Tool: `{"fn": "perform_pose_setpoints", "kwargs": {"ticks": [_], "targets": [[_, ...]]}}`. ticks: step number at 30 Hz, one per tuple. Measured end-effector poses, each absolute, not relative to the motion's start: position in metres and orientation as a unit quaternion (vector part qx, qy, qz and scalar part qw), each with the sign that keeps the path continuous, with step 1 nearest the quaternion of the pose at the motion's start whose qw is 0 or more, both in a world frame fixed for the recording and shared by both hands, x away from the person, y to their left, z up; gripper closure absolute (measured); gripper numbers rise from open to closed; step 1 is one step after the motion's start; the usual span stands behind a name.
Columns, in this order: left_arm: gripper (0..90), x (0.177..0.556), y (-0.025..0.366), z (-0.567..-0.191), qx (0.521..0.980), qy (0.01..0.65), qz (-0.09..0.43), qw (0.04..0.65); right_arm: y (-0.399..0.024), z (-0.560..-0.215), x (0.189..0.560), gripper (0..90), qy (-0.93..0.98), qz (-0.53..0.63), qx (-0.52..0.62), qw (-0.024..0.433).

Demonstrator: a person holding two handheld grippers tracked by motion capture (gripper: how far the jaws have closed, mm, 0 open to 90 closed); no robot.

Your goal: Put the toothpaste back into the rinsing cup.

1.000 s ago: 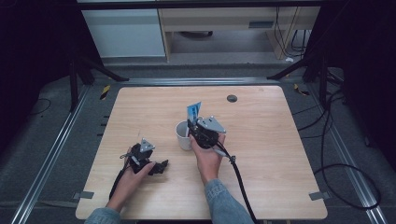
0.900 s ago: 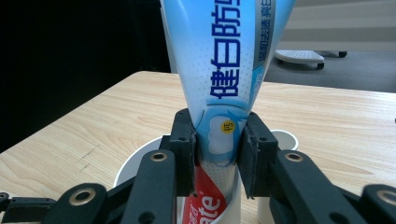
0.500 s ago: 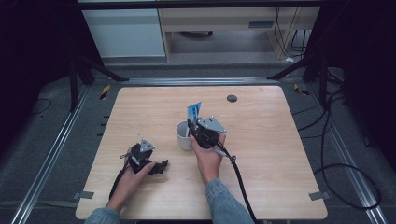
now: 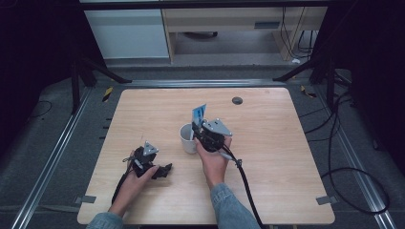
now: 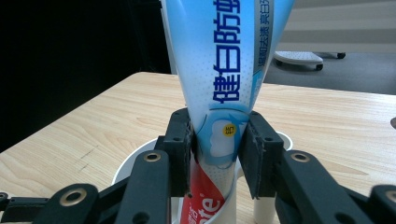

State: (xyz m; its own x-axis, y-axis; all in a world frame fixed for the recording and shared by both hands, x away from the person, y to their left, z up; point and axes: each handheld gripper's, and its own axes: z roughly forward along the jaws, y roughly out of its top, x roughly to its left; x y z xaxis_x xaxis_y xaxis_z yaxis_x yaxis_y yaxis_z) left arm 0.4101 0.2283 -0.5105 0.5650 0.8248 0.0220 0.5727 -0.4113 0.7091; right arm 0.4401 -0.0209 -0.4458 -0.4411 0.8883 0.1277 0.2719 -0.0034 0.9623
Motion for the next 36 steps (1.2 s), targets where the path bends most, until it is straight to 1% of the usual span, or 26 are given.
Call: {"fn": "perform_pose_setpoints", "kwargs": {"ticks": [10, 15, 18, 36], "targets": [[0.0, 0.4102, 0.2284, -0.5104, 0.819, 0.426, 0.188, 0.335, -0.0229, -0.4448, 0.4382, 64.1, 0.651, 0.546, 0.445, 0.282], [0.0, 0.4102, 0.2284, -0.5104, 0.819, 0.426, 0.188, 0.335, -0.0232, -0.4451, 0.4394, 64.8, 0.652, 0.545, 0.445, 0.282], [0.0, 0.4101, 0.2282, -0.5105, 0.819, 0.427, 0.188, 0.335, -0.0239, -0.4452, 0.4399, 68.1, 0.652, 0.544, 0.446, 0.282], [0.0, 0.4101, 0.2283, -0.5105, 0.819, 0.427, 0.188, 0.335, -0.0237, -0.4503, 0.4384, 68.0, 0.658, 0.539, 0.446, 0.277]]}}
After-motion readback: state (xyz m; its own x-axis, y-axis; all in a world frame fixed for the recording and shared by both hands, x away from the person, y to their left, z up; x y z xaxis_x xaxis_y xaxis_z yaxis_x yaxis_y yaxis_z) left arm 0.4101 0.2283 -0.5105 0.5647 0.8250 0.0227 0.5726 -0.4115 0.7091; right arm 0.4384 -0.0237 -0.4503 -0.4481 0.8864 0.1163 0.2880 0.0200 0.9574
